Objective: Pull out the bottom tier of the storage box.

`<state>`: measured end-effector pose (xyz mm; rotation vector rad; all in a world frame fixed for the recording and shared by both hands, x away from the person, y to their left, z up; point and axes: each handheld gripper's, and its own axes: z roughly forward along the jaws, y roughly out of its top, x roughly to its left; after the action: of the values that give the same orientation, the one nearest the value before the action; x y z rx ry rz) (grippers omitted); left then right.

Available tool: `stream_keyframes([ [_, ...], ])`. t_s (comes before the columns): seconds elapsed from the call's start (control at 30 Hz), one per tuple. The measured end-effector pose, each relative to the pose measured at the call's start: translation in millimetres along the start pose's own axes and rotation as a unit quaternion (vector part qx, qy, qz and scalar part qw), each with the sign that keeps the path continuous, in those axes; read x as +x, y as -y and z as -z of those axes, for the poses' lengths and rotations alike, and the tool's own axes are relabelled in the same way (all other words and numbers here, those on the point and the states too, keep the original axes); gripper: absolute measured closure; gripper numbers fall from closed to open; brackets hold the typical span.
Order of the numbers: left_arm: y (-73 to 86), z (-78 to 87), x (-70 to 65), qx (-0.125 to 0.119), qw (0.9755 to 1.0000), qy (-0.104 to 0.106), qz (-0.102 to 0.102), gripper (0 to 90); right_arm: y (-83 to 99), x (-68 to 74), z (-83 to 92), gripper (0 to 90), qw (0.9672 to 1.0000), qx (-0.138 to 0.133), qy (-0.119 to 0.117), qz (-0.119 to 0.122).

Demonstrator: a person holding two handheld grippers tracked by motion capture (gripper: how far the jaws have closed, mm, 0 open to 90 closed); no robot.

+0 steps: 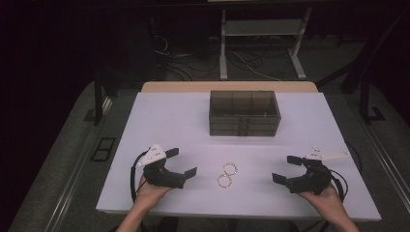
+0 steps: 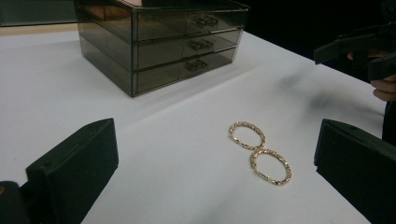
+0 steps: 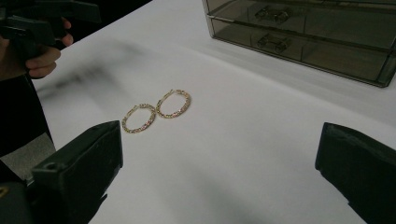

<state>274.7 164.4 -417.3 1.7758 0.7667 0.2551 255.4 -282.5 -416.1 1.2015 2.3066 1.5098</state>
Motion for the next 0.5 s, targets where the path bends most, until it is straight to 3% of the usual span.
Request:
stream_keyframes([
  [0.5, 0.5, -1.6, -2.0, 0.007, 0.9999, 0.007, -0.006, 0.0, 0.0, 0.9, 0.3, 0.4, 1.0, 0.004, -0.007, -0.004],
])
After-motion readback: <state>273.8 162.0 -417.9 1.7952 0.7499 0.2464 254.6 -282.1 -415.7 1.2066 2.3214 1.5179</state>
